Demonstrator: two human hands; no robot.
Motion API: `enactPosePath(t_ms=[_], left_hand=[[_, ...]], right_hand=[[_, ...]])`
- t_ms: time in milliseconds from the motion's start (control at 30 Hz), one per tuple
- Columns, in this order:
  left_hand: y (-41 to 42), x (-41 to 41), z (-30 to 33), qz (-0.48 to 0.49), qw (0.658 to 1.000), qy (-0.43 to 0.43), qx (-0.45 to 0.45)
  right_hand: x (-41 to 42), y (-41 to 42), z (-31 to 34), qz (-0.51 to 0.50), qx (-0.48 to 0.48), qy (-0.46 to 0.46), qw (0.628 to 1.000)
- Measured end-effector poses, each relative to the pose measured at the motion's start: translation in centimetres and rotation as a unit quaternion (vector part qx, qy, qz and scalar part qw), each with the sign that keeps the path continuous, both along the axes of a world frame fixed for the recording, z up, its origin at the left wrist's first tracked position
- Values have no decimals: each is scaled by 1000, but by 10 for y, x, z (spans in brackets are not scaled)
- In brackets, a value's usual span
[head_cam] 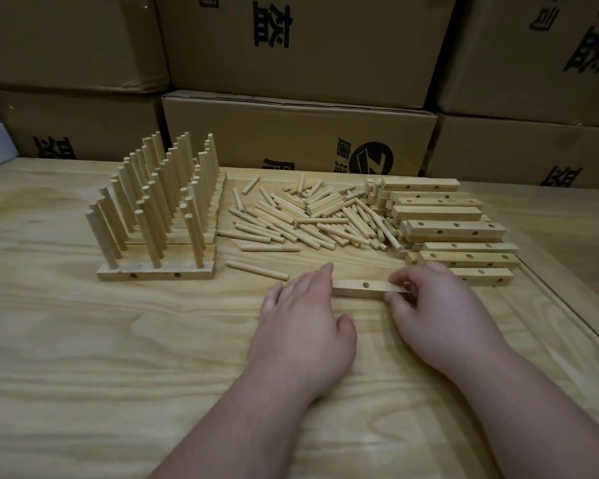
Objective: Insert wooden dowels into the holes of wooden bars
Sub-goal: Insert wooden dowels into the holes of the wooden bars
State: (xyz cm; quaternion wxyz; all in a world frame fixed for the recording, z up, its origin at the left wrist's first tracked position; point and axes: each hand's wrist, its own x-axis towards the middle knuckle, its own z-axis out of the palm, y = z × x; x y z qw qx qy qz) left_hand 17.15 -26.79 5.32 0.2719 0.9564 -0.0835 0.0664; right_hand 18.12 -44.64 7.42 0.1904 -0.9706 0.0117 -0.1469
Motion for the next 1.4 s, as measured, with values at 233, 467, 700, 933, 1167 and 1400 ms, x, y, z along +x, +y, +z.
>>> enactPosePath(t_ms=[233, 467, 700, 933, 1167, 1400], left_hand=[[4, 7, 6, 49, 963, 2, -265], [13, 5, 17, 157, 784, -56, -598], [20, 7, 27, 265, 666, -99, -690], [28, 11, 22, 297, 663, -127, -676], [23, 14, 23, 277, 614, -126, -728], [22, 13, 25, 258, 606, -115, -744]], right_hand=[[-5, 19, -2, 131, 123, -131, 975], [-1, 31, -3, 125, 286, -145, 939], [40, 72, 7, 180, 106, -41, 977], [85, 125, 13, 307, -124, 74, 941], [106, 143, 14, 261, -149, 39, 953], [102, 145, 35, 183, -206, 158, 948]])
